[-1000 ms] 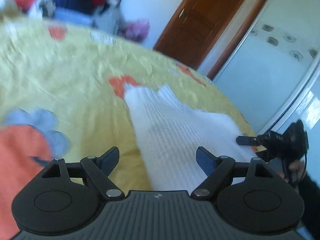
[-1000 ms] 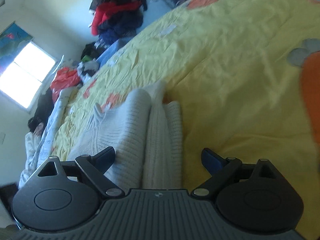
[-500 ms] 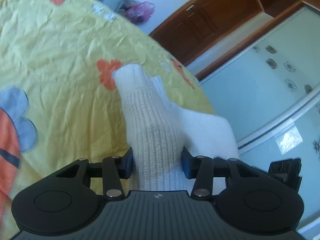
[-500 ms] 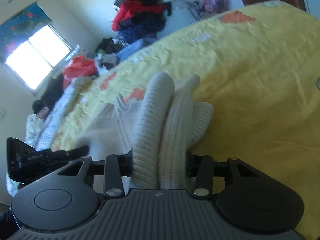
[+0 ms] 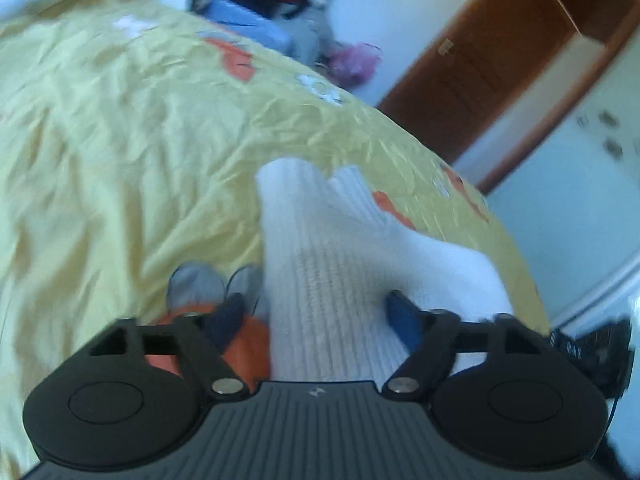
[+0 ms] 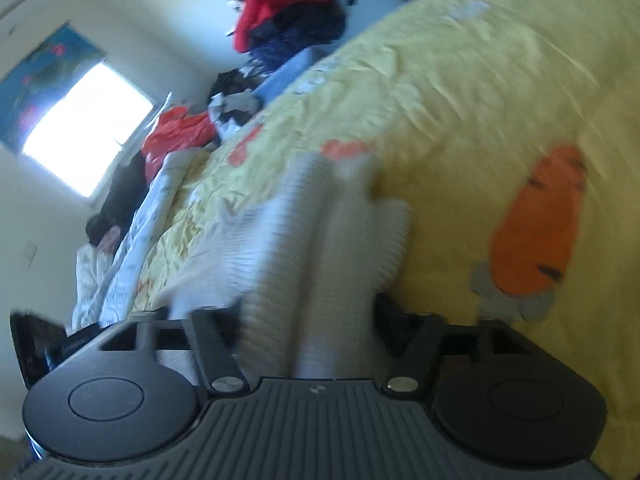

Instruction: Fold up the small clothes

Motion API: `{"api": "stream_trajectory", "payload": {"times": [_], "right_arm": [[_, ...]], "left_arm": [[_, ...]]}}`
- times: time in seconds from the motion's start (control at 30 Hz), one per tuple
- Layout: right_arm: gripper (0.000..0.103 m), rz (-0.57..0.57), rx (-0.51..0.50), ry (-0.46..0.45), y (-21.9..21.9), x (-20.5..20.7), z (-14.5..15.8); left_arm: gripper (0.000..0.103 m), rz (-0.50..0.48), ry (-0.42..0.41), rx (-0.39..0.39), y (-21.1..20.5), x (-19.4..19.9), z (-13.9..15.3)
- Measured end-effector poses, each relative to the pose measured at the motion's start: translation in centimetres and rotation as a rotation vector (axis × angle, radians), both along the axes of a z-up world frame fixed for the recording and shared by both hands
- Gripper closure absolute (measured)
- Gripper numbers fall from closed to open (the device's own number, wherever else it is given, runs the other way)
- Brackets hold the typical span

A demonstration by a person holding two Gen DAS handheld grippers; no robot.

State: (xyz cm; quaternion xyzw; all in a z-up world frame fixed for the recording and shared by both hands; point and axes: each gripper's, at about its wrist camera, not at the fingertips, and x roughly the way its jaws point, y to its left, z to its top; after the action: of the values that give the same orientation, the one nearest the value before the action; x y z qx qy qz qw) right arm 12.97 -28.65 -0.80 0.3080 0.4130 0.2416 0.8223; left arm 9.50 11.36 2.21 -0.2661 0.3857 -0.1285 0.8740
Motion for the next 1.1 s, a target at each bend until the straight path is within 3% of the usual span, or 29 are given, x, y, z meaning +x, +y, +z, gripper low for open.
{"api": "stream_trajectory", "payload": {"times": [0.07,0.13,0.2,0.3,0.37,0.4,0.43,0.47,0.53,0.6,0.73,0.87,0.9,0.97,1.0,1.07,1.1], "right_arm": [[0.022,-0.013,0.016,0.009,-0.9,-1.4,0.6],[0.009,-0.012,0.021,-0.004,-2.1,-3.1,1.8],[0.000,0.008,0.061,-0.042,-3.4,-5.3,2.8],[0.001,0.079,0.054,-0.028,-3.6,-7.1,2.6],[0.002,0.123,0.009,-0.004,-2.7,-7.4,2.0],[0.007,0.148,-0.015,0.022,-1.7,-7.2,1.5],[0.012,0.161,-0.024,0.035,-1.1,-7.0,1.1],[0.019,0.167,-0.034,-0.010,-0.5,-7.3,1.2],[0.032,0.171,-0.079,-0.010,0.5,-7.2,1.5],[0.040,0.194,-0.071,-0.005,0.8,-7.3,2.2],[0.044,0.243,-0.075,-0.069,0.7,-9.5,4.6],[0.045,0.265,-0.071,-0.018,0.1,-11.3,3.4],[0.045,0.256,-0.075,-0.004,-0.1,-11.7,2.7],[0.037,0.208,-0.016,0.010,-0.9,-12.0,1.6],[0.025,0.175,0.015,0.029,-1.3,-12.1,1.3],[0.025,0.125,0.013,0.044,-1.9,-12.2,1.9],[0.025,0.098,0.006,0.014,-2.4,-12.4,2.8]], "left_arm": [[0.022,0.005,-0.020,-0.104,1.0,-2.1,0.2],[0.017,-0.030,-0.062,-0.220,1.6,-4.5,0.4],[0.014,-0.062,-0.054,-0.206,1.1,-6.0,0.2],[0.013,-0.104,-0.025,-0.181,0.0,-6.9,-0.8],[0.012,-0.128,0.033,-0.206,-0.7,-6.8,-1.8],[0.012,-0.146,0.057,-0.232,-1.0,-6.5,-2.5],[0.013,-0.140,0.037,-0.225,-1.4,-6.6,-2.5],[0.015,-0.131,0.041,-0.204,-1.8,-6.5,-2.2],[0.040,-0.105,0.069,-0.177,-1.8,-6.3,-1.7],[0.058,-0.097,0.047,-0.187,-1.3,-7.3,-0.5],[0.059,-0.157,-0.014,-0.110,-1.6,-9.9,2.3],[0.056,-0.189,0.024,-0.061,-1.9,-12.7,0.4],[0.049,-0.183,0.008,-0.049,-1.8,-13.0,-0.1],[0.041,-0.155,0.013,-0.056,-1.4,-13.1,-0.4],[0.041,-0.154,0.020,-0.057,-1.0,-13.3,0.0],[0.043,-0.144,-0.022,-0.005,-0.2,-14.3,2.1],[0.043,-0.115,-0.080,0.047,0.2,-15.2,3.6]]}}
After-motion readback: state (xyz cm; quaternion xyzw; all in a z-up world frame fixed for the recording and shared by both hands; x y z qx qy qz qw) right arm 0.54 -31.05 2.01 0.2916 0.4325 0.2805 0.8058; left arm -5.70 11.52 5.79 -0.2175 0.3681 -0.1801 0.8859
